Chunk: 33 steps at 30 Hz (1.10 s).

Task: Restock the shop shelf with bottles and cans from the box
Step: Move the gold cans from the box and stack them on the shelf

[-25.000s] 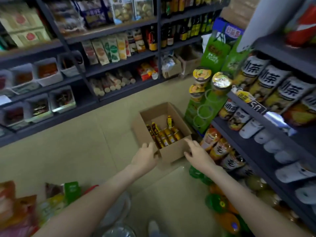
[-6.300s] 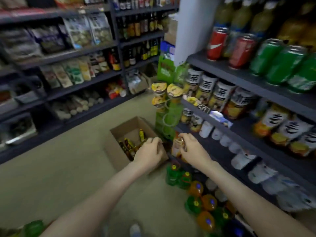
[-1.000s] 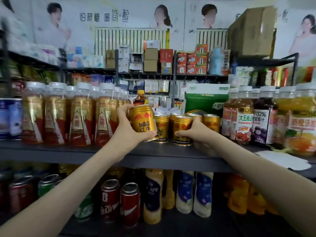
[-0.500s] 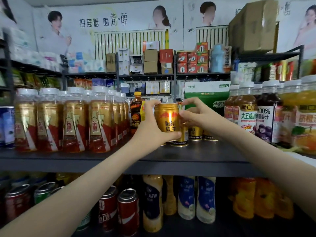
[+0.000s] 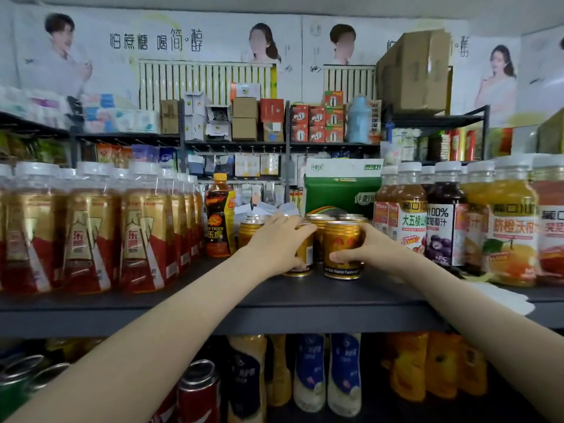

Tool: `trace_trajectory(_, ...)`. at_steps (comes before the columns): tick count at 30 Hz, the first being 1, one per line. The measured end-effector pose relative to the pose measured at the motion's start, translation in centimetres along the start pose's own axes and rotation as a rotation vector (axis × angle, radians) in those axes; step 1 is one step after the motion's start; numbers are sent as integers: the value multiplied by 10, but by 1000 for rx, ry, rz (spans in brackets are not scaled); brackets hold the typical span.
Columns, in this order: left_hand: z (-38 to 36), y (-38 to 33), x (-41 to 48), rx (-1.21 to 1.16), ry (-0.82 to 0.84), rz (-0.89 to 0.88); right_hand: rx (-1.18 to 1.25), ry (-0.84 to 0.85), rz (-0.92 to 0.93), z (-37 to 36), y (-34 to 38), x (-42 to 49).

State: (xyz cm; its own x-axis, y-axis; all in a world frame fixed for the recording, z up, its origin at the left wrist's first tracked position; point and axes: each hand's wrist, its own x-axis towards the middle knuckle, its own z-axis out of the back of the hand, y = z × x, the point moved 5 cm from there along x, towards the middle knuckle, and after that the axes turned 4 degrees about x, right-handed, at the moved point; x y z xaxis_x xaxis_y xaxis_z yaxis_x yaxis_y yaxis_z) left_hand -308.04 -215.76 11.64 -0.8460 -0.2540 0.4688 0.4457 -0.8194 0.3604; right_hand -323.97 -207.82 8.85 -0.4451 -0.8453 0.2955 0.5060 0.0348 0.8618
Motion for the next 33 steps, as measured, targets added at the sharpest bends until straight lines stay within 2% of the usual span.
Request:
trace_trajectory(4, -2, 3, 3, -48, -13, 16, -81, 1, 23, -6, 2, 8)
trace_trajectory(13, -6, 8, -2, 111, -35, 59, -297, -72, 91, -17, 10, 13)
trace_trajectory(15, -6, 9, -3, 104, -39, 69, -451, -116, 223, -17, 19, 6)
trace_trajectory(17, -7, 9, -4, 87, -62, 82, -706, -95, 350, -23, 26, -1)
trace_trajectory(19, -6, 9, -3, 67, -76, 92, -837, -71, 384, -29, 28, -4)
trace_trajectory(24, -4, 5, -7, 56, -105, 118, -840, -110, 270, -35, 33, -11)
trace_trajectory(27, 3, 0, -22, -8, -174, 157, -828, -189, 231, -39, 40, -28)
trace_trajectory(29, 11, -4, -39, -103, -218, 194, -777, -254, 277, -45, 49, -50)
trace_trajectory(33, 27, -22, -97, -237, -356, 240, -685, -377, 519, -69, 59, -108)
